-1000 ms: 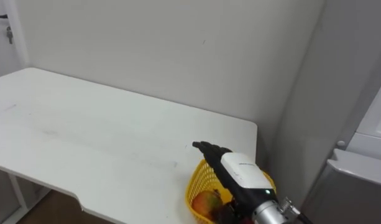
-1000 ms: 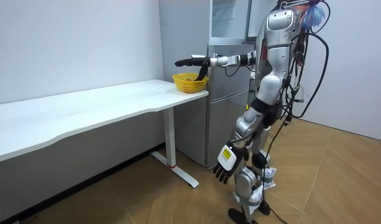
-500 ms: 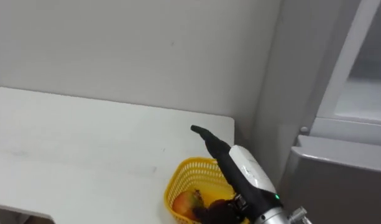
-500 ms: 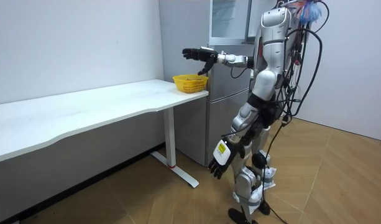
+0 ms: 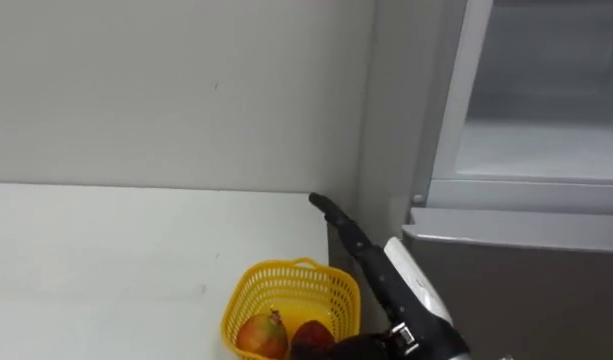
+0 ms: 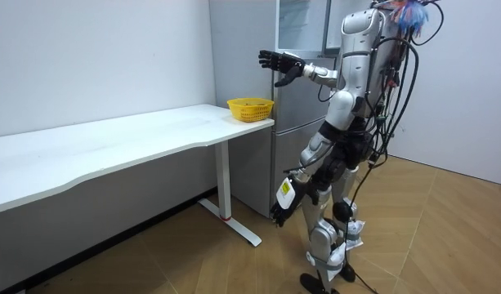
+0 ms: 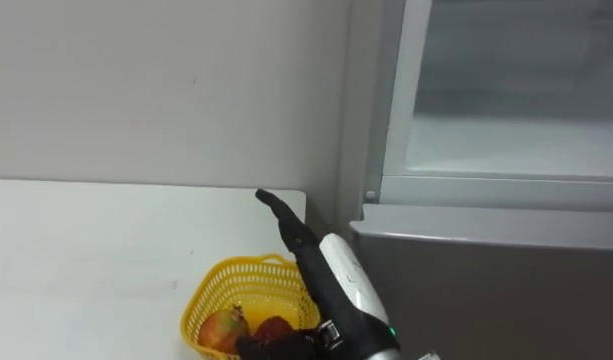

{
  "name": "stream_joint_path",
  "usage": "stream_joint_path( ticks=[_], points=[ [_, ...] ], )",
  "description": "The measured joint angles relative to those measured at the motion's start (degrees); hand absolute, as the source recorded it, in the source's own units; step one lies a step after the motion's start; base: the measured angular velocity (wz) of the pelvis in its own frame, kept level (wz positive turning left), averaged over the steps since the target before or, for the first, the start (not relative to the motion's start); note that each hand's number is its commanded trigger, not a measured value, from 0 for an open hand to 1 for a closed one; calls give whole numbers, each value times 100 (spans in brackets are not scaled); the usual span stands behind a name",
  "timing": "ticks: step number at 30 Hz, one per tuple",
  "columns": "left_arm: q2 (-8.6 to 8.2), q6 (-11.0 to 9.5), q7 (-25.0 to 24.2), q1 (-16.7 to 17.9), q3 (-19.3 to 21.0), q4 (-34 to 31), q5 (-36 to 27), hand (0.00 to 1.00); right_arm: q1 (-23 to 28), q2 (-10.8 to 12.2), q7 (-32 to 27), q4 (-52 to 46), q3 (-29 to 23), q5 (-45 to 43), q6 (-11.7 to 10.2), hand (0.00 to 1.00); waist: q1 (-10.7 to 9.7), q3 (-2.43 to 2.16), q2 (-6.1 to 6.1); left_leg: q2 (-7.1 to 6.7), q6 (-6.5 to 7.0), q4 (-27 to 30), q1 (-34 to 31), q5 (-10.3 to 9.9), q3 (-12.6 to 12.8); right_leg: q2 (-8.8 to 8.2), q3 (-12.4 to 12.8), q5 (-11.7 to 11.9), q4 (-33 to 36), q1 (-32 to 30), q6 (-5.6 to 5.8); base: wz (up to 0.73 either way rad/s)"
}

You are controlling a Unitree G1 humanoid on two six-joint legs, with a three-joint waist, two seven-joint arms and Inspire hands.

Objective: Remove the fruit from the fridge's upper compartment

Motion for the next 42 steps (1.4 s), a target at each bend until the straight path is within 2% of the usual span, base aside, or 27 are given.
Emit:
stream_joint_path(
  ticks=[3,5,7,11,16,19,27,29,32,37,39,42],
  points=[
    [-19,11,14,36,-71,10,-3,0,137,102,50,-304,-8,18,0,0,-100,-11,61,2,0,-6,-8,0,16,3,26,0,4,-31,0,-3],
    [-38,4,21,66,-138,8,-2,0,251,174,51,-554,-40,116,-10,0,-182,-45,110,3,0,-19,-13,0,49,8,67,0,19,-72,0,-9],
    [-40,-43,31,69,-140,7,-1,0,434,187,62,-765,-149,109,-51,0,-208,-52,128,7,1,-28,-10,0,85,21,131,0,16,-79,0,-11],
    [-43,-129,105,108,-141,12,-9,0,831,195,190,-1050,-356,167,-117,0,-323,-50,126,22,-1,-62,-5,-1,185,51,253,0,6,-112,0,-10],
    [-54,-164,110,99,-141,12,-9,0,1062,187,218,-1207,-571,251,-129,0,-421,-57,78,25,-4,-101,-14,-3,279,65,338,1,9,-176,2,-10],
    [-53,-148,108,154,-141,21,-6,0,1116,194,176,-1204,-667,362,-141,0,-478,-42,69,36,-4,-117,23,-3,360,83,407,13,-10,-179,11,-11],
    [-54,-141,155,179,-194,25,-5,0,1416,207,82,-1202,-843,362,-425,0,-624,-28,89,72,2,-141,74,-65,525,130,573,24,-3,-209,17,-13],
    [-57,-136,197,188,-199,25,-4,0,1495,208,82,-1202,-843,402,-507,0,-642,-34,91,109,-16,-143,94,-91,650,161,649,47,0,-234,0,-27],
    [-64,-96,223,201,-205,25,-3,0,1529,225,82,-1203,-855,524,-540,0,-778,-43,110,121,-18,-149,86,-93,681,164,650,62,5,-256,-9,-8],
    [-76,-95,218,217,-202,27,-6,0,1683,264,80,-1197,-1043,601,-600,0,-842,-58,140,126,-18,-160,107,-94,735,170,697,66,20,-268,-11,-5],
    [-76,-85,210,220,-202,31,-6,0,1762,263,62,-1142,-1171,600,-589,0,-866,-55,145,131,-18,-171,114,-94,778,183,752,80,23,-281,-9,-12],
    [-76,-71,208,219,-203,31,-7,0,2048,276,7,-930,-1395,602,-399,0,-960,-46,156,149,-15,-195,117,-103,870,211,874,101,53,-334,-6,-21]
  ],
)
